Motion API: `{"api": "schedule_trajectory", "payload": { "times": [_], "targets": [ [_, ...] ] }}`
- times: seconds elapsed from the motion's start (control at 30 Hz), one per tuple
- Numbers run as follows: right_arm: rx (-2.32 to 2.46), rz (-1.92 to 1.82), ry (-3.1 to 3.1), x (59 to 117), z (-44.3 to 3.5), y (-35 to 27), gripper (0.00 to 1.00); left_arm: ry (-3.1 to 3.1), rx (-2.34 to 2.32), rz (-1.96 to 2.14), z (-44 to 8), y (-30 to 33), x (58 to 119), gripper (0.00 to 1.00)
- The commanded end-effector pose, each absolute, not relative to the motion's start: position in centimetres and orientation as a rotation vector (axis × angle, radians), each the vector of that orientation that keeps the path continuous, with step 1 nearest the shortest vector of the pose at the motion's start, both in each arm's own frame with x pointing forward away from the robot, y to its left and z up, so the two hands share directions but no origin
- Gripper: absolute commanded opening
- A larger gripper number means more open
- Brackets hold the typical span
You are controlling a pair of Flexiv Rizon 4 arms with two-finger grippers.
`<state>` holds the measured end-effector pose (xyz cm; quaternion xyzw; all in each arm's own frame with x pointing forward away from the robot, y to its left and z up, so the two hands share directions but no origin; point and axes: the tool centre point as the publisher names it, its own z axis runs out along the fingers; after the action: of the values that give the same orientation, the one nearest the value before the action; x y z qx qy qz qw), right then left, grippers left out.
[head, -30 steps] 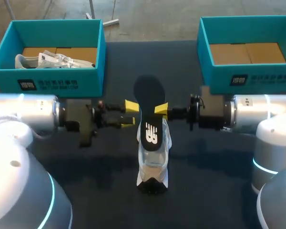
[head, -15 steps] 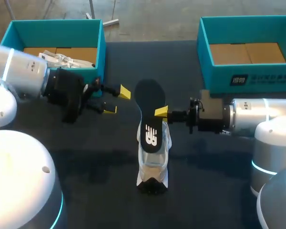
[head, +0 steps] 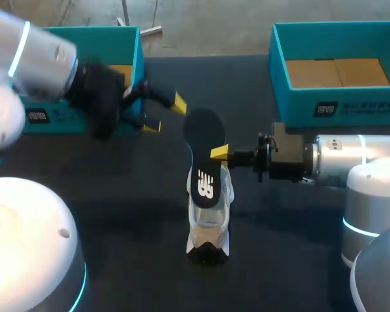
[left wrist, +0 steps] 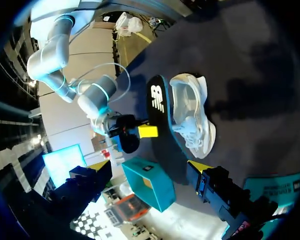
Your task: Take the shoe out of the shoebox, open the shoe tongue, remove and reinsert the insole, then place the shoe into the shoebox
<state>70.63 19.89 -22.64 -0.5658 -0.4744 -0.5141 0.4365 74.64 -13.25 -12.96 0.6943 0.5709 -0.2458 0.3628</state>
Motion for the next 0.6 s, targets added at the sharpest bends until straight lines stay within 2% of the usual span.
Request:
{"api": "schedule_trajectory", "payload": {
  "times": [0.03,0.33,0.6],
  "targets": [
    [-1.413,-1.277,-1.183,70.6,-22.6,20.1,0.00,1.716,2.131,-0.493,-9.6,-15.2,76.8,1.00],
    [-1.413,-1.277,-1.183,70.6,-22.6,20.1,0.00,1.907,2.381,-0.463,-10.0,-18.8,76.8,1.00],
    [-1.413,-1.277,-1.183,70.6,-22.6,20.1,0.00,2.044,2.401,-0.400,-10.0,-20.2,76.3,1.00]
  ]
}}
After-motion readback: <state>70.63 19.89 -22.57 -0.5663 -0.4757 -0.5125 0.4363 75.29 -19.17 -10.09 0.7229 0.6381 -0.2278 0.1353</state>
